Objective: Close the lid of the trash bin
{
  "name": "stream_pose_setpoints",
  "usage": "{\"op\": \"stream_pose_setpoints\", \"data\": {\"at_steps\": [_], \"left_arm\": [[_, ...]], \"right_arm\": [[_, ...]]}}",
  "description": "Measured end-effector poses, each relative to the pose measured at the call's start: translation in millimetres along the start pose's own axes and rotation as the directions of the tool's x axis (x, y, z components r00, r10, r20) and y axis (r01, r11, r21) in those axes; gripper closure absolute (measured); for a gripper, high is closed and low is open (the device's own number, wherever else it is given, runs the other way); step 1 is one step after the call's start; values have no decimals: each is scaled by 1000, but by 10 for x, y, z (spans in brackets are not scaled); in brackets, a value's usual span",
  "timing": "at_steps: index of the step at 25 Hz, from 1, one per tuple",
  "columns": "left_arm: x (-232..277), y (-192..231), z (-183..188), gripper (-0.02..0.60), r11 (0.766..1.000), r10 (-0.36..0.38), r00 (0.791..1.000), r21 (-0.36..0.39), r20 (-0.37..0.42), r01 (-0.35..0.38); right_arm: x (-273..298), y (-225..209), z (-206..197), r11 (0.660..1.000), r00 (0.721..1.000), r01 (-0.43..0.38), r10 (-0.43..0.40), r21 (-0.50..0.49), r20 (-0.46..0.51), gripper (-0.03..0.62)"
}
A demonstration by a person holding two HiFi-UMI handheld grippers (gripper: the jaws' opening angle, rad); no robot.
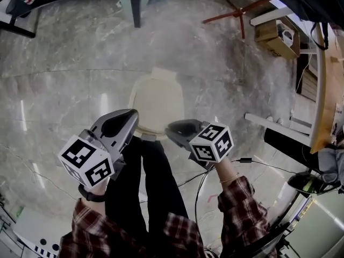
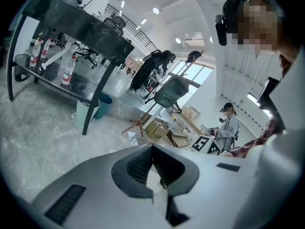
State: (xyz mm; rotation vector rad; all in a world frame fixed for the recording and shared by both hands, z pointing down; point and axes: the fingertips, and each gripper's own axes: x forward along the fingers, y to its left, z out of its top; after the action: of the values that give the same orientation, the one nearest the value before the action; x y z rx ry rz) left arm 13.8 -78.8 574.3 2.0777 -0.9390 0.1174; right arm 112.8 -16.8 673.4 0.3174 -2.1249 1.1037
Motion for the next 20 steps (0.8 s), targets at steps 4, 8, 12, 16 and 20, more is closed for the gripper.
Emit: {"op": "stream_pose_setpoints", "data": {"at_steps": [4,8,12,16,20], "left_arm": [[49,25,-191,571,1000,-9,999,-6,-50,9],[98,81,-348,571,1000,-15,996,-9,-88,15],[70,187,-524,571,1000,-14,992,-15,-122,12],[97,242,-628,571,1000,-15,990,-26,-140,11],[158,291,-668,571,1000,-16,990,-29,-143,12]], "right_arm": [[251,28,-315,997,998,63,-63,-47,-7,513],[496,-57,-593,984,989,140,-145,-109,-35,514],[736,-174,-802,967,973,224,-229,-123,-30,531],[853,-297,-913,951,958,277,-284,-135,-36,565],[953,-414,-1022,945,951,292,-303,-147,-64,574]]}}
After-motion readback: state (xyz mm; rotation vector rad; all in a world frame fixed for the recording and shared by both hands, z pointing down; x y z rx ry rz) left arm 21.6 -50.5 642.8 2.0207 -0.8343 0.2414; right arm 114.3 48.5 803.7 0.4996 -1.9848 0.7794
